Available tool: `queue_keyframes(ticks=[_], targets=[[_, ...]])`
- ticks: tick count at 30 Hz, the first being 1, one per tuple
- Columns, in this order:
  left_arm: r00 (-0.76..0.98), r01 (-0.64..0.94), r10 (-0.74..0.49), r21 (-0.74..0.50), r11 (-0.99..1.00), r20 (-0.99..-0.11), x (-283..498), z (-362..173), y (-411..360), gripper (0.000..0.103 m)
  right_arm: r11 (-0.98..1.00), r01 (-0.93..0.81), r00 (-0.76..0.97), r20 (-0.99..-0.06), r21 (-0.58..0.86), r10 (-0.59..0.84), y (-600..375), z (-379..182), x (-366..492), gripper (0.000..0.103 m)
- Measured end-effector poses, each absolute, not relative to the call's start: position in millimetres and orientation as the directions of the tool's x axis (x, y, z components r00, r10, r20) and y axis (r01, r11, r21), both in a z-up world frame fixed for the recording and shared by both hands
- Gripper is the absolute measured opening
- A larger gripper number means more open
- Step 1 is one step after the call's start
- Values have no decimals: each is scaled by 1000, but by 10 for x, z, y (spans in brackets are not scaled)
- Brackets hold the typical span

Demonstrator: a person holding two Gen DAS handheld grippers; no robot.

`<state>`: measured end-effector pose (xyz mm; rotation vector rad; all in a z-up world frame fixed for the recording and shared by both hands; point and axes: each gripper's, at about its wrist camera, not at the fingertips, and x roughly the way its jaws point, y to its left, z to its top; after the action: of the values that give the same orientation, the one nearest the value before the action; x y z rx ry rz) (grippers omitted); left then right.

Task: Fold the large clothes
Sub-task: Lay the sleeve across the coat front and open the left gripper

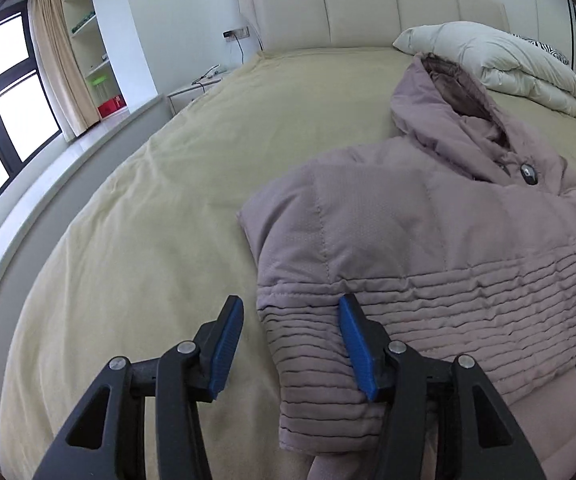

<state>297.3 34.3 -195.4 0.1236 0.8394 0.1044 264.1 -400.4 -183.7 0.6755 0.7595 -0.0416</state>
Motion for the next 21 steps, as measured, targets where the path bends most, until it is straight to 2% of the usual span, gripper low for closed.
queue_keyframes(ticks=[4, 7, 8, 10, 12, 13, 14, 21], targets=[[649, -29, 138, 157, 987, -749, 3011, -2061, 288, 52, 838, 149, 679, -670, 525, 299, -3616, -1865, 2664, 16], [639, -29, 49, 40, 999, -768, 3001, -1945, 440, 50, 850, 187, 594, -746, 493, 302, -3519, -2159, 2758, 16], [649, -41, 24, -3, 999, -761, 2962, -1871, 522, 50, 831, 206, 585, -746, 516, 318, -3549, -2285, 2793, 16], [699, -110, 69, -12, 994, -712, 2859, -1690, 681, 47, 791, 204, 619, -702, 577, 353, -3628, -2366, 2762, 15], [723, -146, 82, -35, 989, -686, 2872, -1591, 825, 47, 799, 186, 628, -695, 572, 351, -3589, -2379, 2755, 15], [719, -151, 77, -47, 987, -691, 2941, -1586, 873, 44, 814, 174, 630, -698, 555, 341, -3563, -2378, 2750, 15], [709, -150, 75, -46, 988, -701, 3032, -1603, 890, 38, 827, 166, 632, -702, 538, 329, -3528, -2368, 2744, 15], [610, -74, 115, 88, 993, -784, 3557, -2052, 652, 24, 871, 147, 653, -708, 468, 270, -3420, -2317, 2691, 15]])
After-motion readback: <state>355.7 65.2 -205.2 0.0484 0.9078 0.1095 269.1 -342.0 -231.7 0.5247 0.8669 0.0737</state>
